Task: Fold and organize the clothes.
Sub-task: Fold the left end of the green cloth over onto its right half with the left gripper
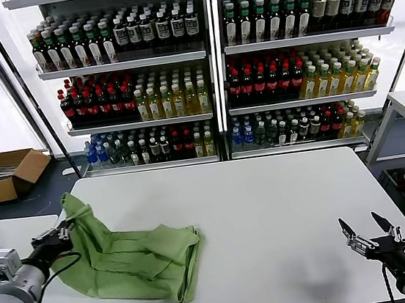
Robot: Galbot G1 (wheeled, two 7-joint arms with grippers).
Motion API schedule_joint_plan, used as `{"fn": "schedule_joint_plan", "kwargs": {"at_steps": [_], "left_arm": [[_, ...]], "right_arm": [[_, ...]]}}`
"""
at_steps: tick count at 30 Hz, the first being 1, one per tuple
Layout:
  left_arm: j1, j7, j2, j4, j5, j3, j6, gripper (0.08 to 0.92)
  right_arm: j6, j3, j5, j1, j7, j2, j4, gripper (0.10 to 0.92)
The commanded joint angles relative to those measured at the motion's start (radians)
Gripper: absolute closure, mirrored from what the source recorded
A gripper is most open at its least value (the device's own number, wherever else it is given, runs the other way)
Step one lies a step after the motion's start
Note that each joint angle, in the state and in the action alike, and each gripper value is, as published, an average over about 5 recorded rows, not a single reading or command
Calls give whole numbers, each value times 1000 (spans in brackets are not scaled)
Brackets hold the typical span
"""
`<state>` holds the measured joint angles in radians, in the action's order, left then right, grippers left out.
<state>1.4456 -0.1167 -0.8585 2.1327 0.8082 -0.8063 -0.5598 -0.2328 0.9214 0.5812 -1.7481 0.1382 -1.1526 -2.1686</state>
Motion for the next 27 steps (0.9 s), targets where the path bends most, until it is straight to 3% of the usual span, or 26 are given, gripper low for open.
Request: {"fn": "schedule_joint_plan", "kwargs": {"at_steps": [1,21,27], "left_arm": [[-90,-95,-149,72,111,233,-17,897],[-99,-94,-402,-83,-40,519,-18,895],[-73,-88,-428,-73,-88,559,-18,773]], "right_arm": [[-1,-2,-12,-8,0,-7,0,203],[5,5,-34,-34,4,-30,7,203],[8,4,-37,-35,6,-28,12,203]]}}
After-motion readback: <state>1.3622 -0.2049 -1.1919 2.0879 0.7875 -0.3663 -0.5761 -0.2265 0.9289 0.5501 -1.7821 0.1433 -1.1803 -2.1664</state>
